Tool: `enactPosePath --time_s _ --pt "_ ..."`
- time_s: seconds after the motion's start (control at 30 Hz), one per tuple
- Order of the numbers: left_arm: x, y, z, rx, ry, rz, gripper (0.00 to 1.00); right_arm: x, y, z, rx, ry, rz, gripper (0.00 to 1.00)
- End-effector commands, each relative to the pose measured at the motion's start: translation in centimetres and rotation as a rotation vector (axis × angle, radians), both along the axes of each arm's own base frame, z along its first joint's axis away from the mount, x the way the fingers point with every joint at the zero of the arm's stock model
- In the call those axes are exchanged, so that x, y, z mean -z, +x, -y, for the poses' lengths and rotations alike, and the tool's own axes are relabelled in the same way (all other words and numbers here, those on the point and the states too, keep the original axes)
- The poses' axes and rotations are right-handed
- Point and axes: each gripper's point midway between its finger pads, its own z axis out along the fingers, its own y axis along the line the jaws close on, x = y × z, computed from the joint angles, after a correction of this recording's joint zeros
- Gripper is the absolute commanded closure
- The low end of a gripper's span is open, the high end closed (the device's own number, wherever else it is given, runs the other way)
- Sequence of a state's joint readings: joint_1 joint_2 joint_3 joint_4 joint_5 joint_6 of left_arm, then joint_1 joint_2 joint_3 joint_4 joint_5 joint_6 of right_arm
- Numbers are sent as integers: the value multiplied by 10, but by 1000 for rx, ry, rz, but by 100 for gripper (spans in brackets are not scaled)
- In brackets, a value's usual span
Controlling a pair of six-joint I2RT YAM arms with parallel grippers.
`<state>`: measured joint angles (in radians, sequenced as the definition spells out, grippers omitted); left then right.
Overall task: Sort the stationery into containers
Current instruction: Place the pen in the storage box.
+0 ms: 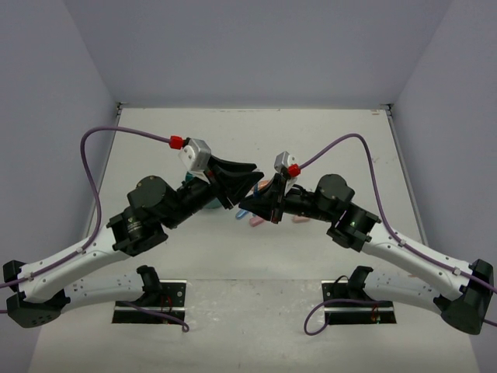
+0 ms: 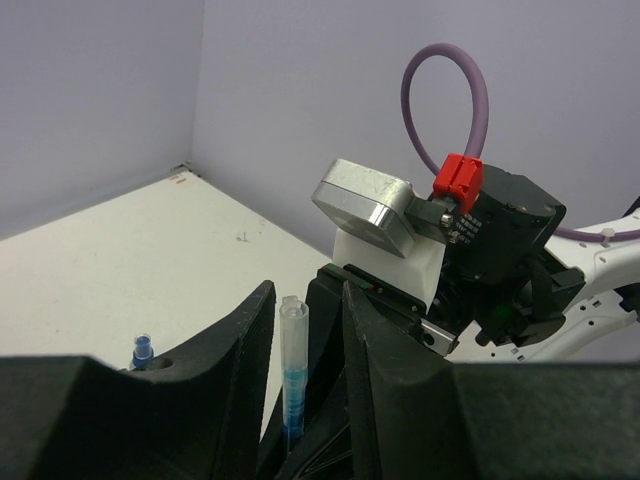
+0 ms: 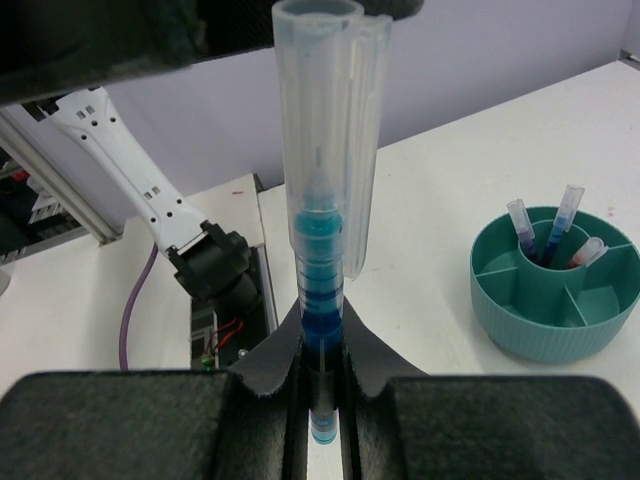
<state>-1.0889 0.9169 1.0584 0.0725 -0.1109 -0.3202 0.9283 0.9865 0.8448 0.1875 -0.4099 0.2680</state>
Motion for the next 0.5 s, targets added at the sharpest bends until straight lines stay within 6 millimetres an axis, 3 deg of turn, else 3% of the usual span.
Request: enactPosePath --time_s 0.0,0.1,0.37,0.4,0.47 --pt "-10 -4 2 24 -22 49 67 -24 3 1 11 37 46 100" --pt "-3 -1 4 16 -13 37 74 -27 2 1 8 38 47 100" --pt "11 5 8 10 6 9 75 -30 2 3 12 41 54 100" --pt "14 5 8 13 11 6 79 -29 2 3 12 38 52 100" --pt "17 7 8 9 13 -5 96 -30 3 4 23 43 56 100"
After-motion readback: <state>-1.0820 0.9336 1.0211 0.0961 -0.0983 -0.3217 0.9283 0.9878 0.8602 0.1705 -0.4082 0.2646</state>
